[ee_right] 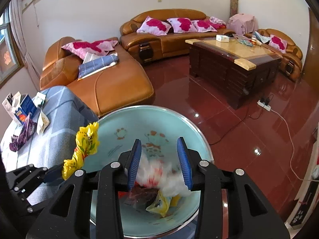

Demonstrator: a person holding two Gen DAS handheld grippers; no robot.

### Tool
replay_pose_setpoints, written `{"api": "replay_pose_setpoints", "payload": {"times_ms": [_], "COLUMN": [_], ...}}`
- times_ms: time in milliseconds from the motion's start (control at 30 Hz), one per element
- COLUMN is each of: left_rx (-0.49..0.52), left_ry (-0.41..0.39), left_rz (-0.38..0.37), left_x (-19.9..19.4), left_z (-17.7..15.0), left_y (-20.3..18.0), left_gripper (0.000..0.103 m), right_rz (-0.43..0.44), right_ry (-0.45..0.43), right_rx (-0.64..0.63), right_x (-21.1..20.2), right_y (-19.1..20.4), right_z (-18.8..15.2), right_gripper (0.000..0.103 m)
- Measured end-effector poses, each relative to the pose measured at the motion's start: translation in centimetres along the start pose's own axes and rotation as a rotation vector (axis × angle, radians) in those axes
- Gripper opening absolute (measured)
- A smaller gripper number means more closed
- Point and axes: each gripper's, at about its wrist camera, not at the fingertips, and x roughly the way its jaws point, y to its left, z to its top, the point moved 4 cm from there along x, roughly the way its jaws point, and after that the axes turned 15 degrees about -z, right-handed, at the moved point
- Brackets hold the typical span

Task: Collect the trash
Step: 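Open both tools over the bucket to drop the wrapper and bag, then move both open tools back over the remaining trash on the table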

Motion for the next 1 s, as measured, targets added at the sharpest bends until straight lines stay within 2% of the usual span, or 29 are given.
{"api": "replay_pose_setpoints", "payload": {"times_ms": [333,467,567,733,800,867,967,1000], "left_rx": [0.012,0.032,0.041,0.03,0.031,0.029,0.02,0.015], "left_ry": [0.003,-0.027,-0.053,-0.078,-0.087,-0.092,-0.099,-0.101], "left_rz": [0.005,-0.001,0.003,0.024,0.032,0.036,0.039,0.04], "left_x": [0.6,-0.3,-1.0,-2.4,-2.9,-3.2,-3.7,-3.9], "left_z": [0.4,0.6,0.7,0.8,0.7,0.5,0.4,0.3], "left_y": [-0.8,-1.3,-1.5,-1.2,-1.1,-1.1,-0.9,-0.8], "left_gripper": [0.031,0.055,0.061,0.066,0.069,0.074,0.076,0.076], "right_rz": [-0.054,-0.066,-0.069,-0.067,-0.068,-0.07,-0.089,-0.097], "right_ry": [-0.024,-0.026,-0.029,-0.04,-0.047,-0.053,-0.063,-0.068], "right_rx": [0.05,0.079,0.088,0.083,0.083,0.081,0.073,0.076], "right_x": [-1.0,-1.5,-1.9,-2.8,-3.2,-3.4,-3.9,-4.1], "right_y": [-1.9,-2.8,-3.1,-2.7,-2.6,-2.5,-2.2,-2.3], "right_z": [0.2,0.1,-0.1,-0.3,-0.3,-0.3,-0.4,-0.5], "right_gripper": [0.038,0.038,0.038,0.039,0.041,0.049,0.063,0.064]}}
